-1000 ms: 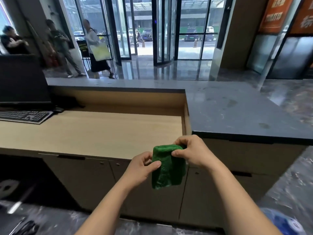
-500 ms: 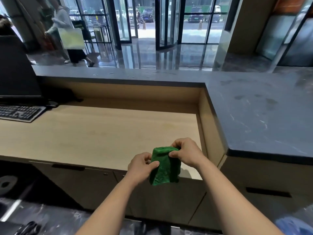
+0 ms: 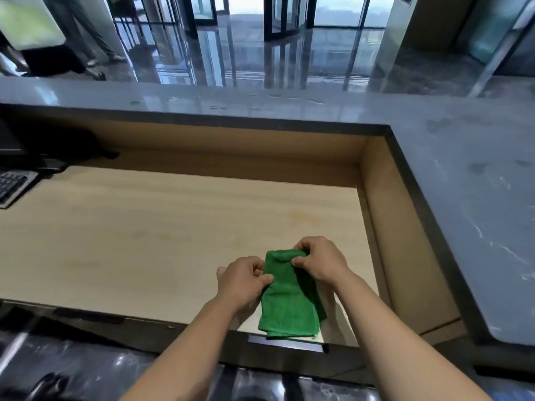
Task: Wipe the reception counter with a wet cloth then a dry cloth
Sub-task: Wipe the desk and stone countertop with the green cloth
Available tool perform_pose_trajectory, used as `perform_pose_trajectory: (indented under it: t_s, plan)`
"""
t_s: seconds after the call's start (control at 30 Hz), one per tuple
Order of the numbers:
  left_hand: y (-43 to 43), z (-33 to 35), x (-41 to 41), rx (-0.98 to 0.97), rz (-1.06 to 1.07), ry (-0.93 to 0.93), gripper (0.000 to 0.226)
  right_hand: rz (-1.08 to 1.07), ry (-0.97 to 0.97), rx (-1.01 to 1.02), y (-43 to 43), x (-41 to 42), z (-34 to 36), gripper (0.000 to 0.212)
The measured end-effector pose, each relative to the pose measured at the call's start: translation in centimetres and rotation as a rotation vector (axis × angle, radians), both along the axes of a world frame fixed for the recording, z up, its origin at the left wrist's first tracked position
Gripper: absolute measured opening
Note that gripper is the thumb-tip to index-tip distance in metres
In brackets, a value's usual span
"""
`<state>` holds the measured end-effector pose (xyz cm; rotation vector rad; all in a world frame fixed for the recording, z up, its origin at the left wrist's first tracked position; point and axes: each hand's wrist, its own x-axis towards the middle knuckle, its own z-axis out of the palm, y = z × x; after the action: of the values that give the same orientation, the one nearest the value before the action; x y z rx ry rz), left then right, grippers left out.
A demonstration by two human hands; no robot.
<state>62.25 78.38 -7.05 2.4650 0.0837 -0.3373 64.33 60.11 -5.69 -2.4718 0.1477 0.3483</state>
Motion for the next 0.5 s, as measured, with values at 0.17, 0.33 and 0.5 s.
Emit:
perform_pose_trajectory:
  t_s: [0.17, 0.33, 0.5]
  plan:
    - [4.3, -0.3, 0.6, -0.012, 0.039, -0.050, 0.005, -0.145, -0.167, -0.039, 0.1, -1.4, -1.1, 0.030]
    - [9.1, -0.9, 1.3, 0.221, -0.085, -0.099, 0.022, -0.269, -0.304, -0.158, 1.7, -5.9, -2.6, 0.027]
    - [10.6, -1.1, 1.2, 0.318, -0.470, -0.008, 0.095, -0.263, -0.426, -0.397, 6.5, -8.4, -4.6, 0.033]
